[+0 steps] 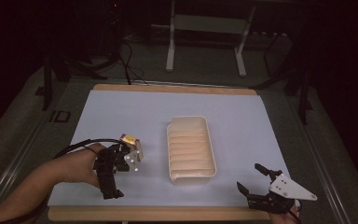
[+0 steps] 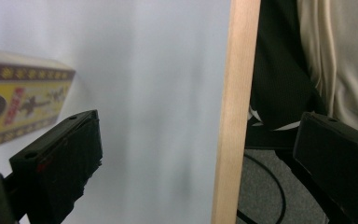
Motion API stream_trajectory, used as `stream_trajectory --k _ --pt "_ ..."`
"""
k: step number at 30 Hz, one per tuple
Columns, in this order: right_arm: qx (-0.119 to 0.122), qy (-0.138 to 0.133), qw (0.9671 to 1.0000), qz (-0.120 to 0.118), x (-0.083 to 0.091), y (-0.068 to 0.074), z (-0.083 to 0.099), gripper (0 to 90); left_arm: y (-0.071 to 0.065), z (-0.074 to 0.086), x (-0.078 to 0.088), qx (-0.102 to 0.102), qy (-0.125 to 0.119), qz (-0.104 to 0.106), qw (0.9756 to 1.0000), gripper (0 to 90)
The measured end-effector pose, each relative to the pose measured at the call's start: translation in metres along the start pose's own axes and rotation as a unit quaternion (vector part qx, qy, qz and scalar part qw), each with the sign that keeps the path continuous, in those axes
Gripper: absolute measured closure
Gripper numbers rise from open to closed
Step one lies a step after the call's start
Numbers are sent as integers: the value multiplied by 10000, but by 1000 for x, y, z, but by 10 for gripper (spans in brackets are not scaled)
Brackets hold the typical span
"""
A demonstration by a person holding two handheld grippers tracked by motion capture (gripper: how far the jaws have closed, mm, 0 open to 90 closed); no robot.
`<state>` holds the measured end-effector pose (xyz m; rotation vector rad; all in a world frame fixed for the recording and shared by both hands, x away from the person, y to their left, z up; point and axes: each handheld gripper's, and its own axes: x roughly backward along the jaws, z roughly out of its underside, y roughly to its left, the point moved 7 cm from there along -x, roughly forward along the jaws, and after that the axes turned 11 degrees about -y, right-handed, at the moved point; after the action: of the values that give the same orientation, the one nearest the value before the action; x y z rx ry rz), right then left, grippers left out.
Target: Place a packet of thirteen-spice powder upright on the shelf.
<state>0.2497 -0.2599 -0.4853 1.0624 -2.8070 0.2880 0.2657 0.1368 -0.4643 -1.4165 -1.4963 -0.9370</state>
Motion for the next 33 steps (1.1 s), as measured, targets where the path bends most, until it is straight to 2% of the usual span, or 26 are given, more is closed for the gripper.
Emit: stream_trajectory --k 6,11,20,23,28,30,33 --pt "3 11 10000 -19 -1 0 0 150 6 -9 10 -216 -4 -110 9997 13" --pt "-12 -17 10000 -29 0 0 0 150 15 -16 20 -277 -3 -172 9995 13" --pt "-32 -10 10000 -40 0 0 0 150 39 -23 24 -278 35 -232 9993 14" --pt "-32 2 10000 -44 0 0 1 150 47 -23 24 -334 23 -286 9990 14" --pt "-40 7 10000 -51 0 0 1 150 59 -23 25 -287 25 -328 9990 44" --pt "-45 9 10000 -56 0 0 1 150 72 -22 26 -248 22 -401 9989 44" --pt "-49 13 10000 -67 0 0 1 150 78 -21 25 -260 40 -412 9988 46"
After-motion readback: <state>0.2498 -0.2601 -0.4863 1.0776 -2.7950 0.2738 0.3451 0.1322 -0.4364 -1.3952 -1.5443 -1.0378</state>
